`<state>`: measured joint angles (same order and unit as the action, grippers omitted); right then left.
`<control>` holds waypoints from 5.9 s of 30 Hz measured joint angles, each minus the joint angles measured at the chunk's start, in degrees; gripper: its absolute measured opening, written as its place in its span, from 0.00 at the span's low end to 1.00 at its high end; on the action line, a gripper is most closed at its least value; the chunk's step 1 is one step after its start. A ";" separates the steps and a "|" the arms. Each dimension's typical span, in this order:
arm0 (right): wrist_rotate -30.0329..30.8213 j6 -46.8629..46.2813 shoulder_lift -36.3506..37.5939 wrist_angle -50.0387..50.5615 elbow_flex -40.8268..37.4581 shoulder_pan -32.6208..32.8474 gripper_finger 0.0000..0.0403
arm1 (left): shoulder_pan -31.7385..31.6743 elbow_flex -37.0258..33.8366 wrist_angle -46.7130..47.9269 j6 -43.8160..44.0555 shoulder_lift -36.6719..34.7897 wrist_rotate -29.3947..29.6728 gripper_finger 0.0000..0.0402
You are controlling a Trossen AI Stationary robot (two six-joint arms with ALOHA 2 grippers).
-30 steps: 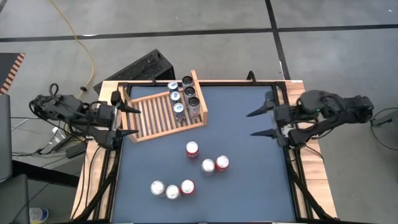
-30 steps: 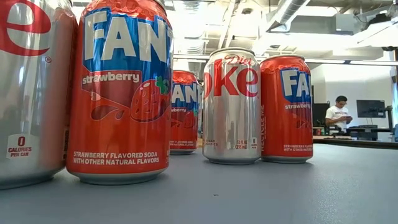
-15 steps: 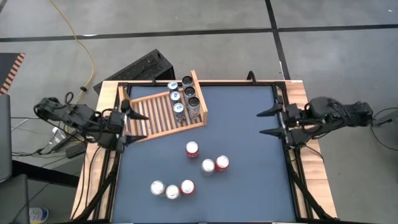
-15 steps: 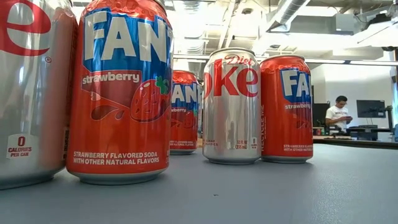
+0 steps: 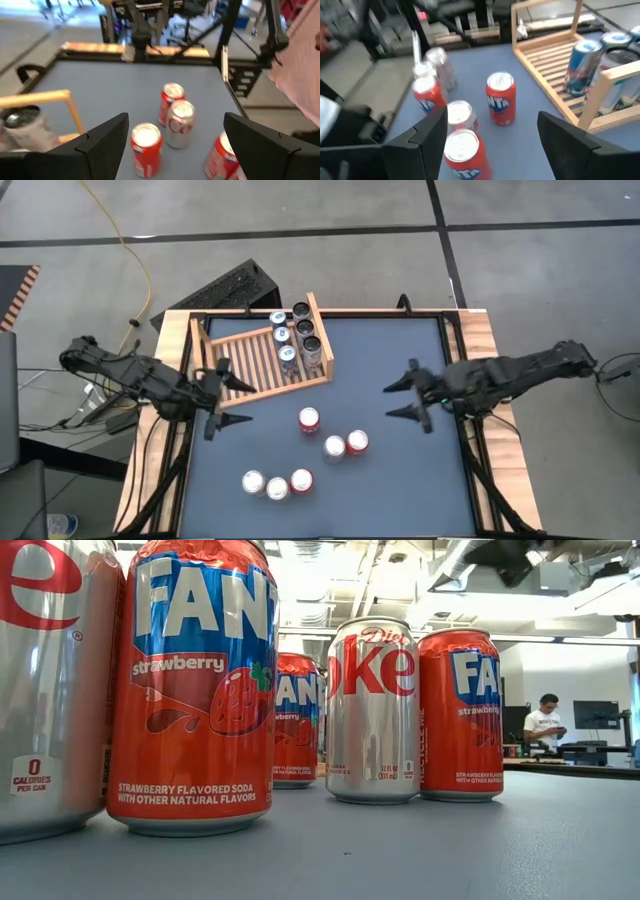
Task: Place canned beverage on shelf
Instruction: Put the right silver soda can on the shelf
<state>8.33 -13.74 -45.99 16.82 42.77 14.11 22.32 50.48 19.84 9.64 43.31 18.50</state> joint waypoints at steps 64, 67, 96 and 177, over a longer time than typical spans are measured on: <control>6.12 5.00 -59.78 26.39 48.61 9.63 0.71 | 0.07 0.42 -7.71 -6.83 2.04 2.85 0.79; 8.11 5.05 -59.78 26.82 48.98 9.90 0.71 | 0.07 0.42 -7.69 -6.83 2.04 2.85 0.79; 2.29 -3.38 -63.73 29.02 47.98 6.89 0.71 | 0.07 0.39 -6.21 -4.22 2.01 2.83 0.79; -6.98 30.36 -65.77 12.24 57.13 -12.90 0.45 | -0.06 0.37 9.84 5.12 -2.66 10.14 0.79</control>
<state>1.34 16.63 -111.76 29.05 99.90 1.21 22.26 50.85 29.67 14.76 40.64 28.63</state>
